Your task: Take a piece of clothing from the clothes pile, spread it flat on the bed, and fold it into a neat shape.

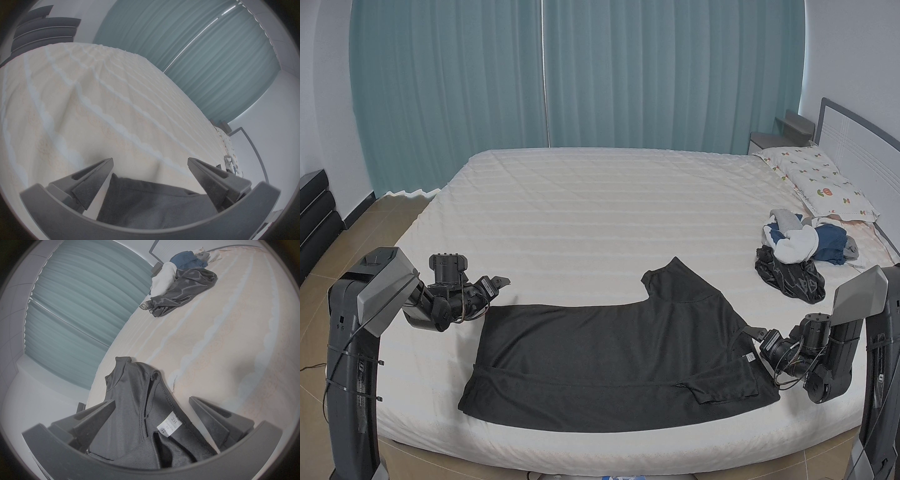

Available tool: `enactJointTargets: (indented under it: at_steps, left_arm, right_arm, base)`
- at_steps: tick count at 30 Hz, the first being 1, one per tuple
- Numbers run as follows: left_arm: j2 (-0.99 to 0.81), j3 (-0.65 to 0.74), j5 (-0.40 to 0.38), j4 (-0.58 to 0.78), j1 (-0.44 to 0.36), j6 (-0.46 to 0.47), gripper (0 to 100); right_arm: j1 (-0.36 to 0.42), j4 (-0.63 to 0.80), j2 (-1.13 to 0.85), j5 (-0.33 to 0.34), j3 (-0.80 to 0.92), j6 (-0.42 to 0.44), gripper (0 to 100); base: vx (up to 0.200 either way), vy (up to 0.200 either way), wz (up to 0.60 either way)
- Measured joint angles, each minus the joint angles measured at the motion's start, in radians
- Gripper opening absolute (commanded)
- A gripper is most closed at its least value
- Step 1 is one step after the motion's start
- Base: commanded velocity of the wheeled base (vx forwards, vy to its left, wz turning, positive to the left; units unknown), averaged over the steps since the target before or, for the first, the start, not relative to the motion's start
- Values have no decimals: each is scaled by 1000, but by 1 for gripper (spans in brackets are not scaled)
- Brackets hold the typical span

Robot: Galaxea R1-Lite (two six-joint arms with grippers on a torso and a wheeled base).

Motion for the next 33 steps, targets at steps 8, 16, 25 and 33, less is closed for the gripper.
enactJointTargets:
  at_steps: [8, 16, 25, 33]
  left_arm:
    - [12, 11, 0, -1, -3, 18, 100]
    - [13, 25, 2, 2, -5, 27, 100]
    - [14, 26, 10, 8, -3, 33, 0]
    - [19, 32, 40, 5, 1, 30, 0]
  right_arm:
    - [1, 0, 2, 0, 1, -2, 100]
    - [1, 0, 3, 0, 2, -2, 100]
    - [1, 0, 3, -3, 0, -5, 100]
    - [2, 1, -21, -11, -33, -18, 100]
  base:
    - [0, 0, 0]
    - [0, 0, 0]
    - [0, 0, 0]
    - [0, 0, 0]
